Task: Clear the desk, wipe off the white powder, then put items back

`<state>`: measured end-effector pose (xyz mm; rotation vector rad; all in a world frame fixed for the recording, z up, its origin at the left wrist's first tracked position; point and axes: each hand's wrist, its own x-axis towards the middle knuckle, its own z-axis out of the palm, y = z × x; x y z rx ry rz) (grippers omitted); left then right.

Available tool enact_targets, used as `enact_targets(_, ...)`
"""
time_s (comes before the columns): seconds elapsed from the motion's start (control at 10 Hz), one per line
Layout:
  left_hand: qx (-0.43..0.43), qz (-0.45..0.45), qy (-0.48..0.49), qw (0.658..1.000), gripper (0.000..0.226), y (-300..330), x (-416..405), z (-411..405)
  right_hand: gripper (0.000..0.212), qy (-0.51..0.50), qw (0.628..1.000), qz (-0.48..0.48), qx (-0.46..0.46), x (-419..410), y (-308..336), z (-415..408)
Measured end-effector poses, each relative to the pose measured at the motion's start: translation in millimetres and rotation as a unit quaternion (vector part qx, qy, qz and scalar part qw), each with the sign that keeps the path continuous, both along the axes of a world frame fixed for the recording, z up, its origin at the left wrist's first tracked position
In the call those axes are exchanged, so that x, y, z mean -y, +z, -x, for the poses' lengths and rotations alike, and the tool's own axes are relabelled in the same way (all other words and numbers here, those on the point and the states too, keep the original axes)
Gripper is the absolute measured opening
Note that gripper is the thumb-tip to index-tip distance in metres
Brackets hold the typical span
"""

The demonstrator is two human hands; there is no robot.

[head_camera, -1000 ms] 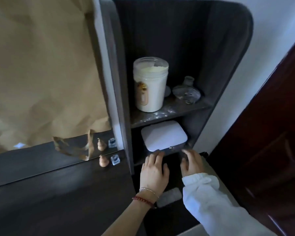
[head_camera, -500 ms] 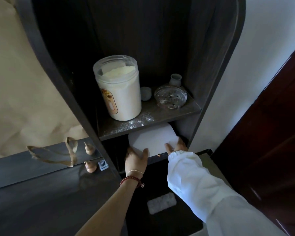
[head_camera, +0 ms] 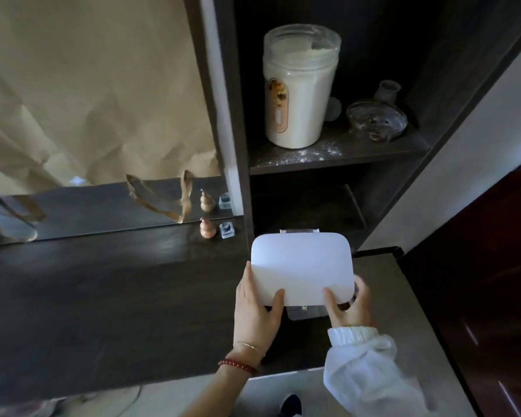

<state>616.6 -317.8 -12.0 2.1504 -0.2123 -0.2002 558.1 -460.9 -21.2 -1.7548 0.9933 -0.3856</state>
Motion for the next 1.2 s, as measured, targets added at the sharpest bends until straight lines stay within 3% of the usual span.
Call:
enact_targets(0.2,-0.004,0.015,0.097,0.995,0.089,-6.3,-111.5,-6.6,0.060,0.095,0.995,0.027,-0.006,-108.7,-8.0,-17.0)
enact_targets(0.4,-0.006,0.023,0.165,0.986,0.066,-17.2,-258.1,-49.6,0.053,0.172,0.984,0.035,-0.043,-252.7,-16.2,-76.8)
enact_targets(0.6,-0.073,-0.031,0.159,0.984,0.045,-43.9,-395.9,-101.0,0.048,0.215,0.970,0.014,-0.111,-380.9,-28.2,-130.1)
enact_targets(0.8,-0.100,-0.071,0.073,0.990,0.046,-64.7,-432.8,-131.5,0.051,0.183,0.966,-0.025,-0.179,-414.8,-33.2,-154.1)
enact_targets(1.0,-0.141,-0.094,0.039,0.985,0.077,-65.7,-427.7,-139.6,0.051,0.184,0.964,-0.029,-0.190,-410.2,-36.8,-154.3)
enact_targets(1.2,-0.157,-0.084,0.039,0.983,0.076,-63.4,-426.2,-136.9,0.062,0.155,0.971,-0.014,-0.183,-415.9,-21.4,-157.7)
